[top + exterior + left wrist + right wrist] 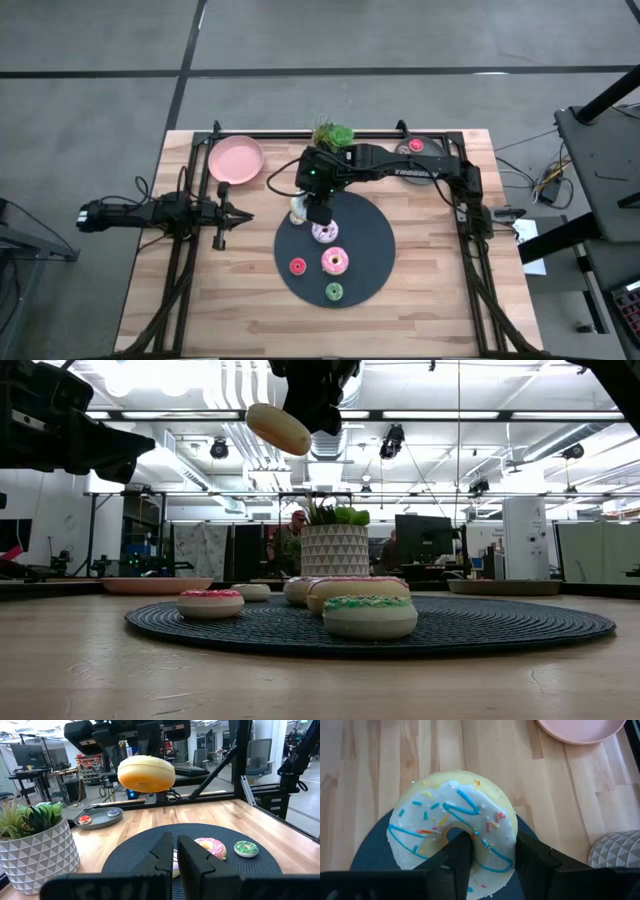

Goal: Pick & Place donuts
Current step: Put the large white donut on the pink plate

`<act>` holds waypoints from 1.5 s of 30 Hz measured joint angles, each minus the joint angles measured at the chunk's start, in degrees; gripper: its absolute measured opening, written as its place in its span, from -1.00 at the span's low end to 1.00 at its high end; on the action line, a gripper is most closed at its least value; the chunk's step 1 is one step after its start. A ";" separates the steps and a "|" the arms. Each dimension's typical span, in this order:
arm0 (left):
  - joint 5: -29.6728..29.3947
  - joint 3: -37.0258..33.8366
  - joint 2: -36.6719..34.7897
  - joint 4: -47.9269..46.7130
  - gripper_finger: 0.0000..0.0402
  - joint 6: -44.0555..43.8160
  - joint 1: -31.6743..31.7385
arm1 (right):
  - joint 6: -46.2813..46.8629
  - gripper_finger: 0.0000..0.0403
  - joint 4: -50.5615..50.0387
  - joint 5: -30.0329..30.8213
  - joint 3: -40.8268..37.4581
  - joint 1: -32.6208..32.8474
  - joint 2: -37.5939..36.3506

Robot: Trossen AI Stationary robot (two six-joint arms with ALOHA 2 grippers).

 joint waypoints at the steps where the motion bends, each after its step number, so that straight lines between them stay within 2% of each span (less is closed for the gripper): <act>1: -0.01 0.00 0.00 0.01 -1.00 -0.01 0.00 | 0.05 -0.39 0.00 0.00 0.00 0.00 0.00; 5: -0.16 0.00 -0.01 0.38 -1.00 0.06 0.00 | 1.20 -0.39 -0.07 0.00 0.00 0.02 -0.08; 8: -1.88 0.00 -0.03 4.49 -1.00 -1.52 0.08 | 2.50 -0.39 -0.07 0.00 0.00 0.02 -0.09; 14: -1.69 0.00 -0.01 16.19 -1.00 -11.58 0.07 | 3.09 -0.39 -0.04 0.00 0.00 0.02 -0.11; 22: -1.47 0.00 -0.01 33.63 -1.00 -16.56 0.07 | 3.09 -0.39 0.00 0.00 0.00 0.02 -0.11; 26: -1.59 0.00 0.01 36.86 -1.00 -18.71 0.07 | 3.09 -0.39 0.01 0.00 0.00 0.02 -0.17; 32: -1.86 2.11 0.01 33.08 -1.00 -24.01 0.07 | 3.29 -0.39 0.04 0.00 0.00 0.02 -0.20; 41: -5.51 12.94 3.41 7.42 -1.00 -37.14 0.07 | 3.26 -0.39 0.04 0.00 0.00 0.02 -0.20; 45: -5.54 17.11 5.96 3.20 -1.00 -44.28 0.07 | 2.91 -0.39 0.13 0.02 0.00 0.02 -0.20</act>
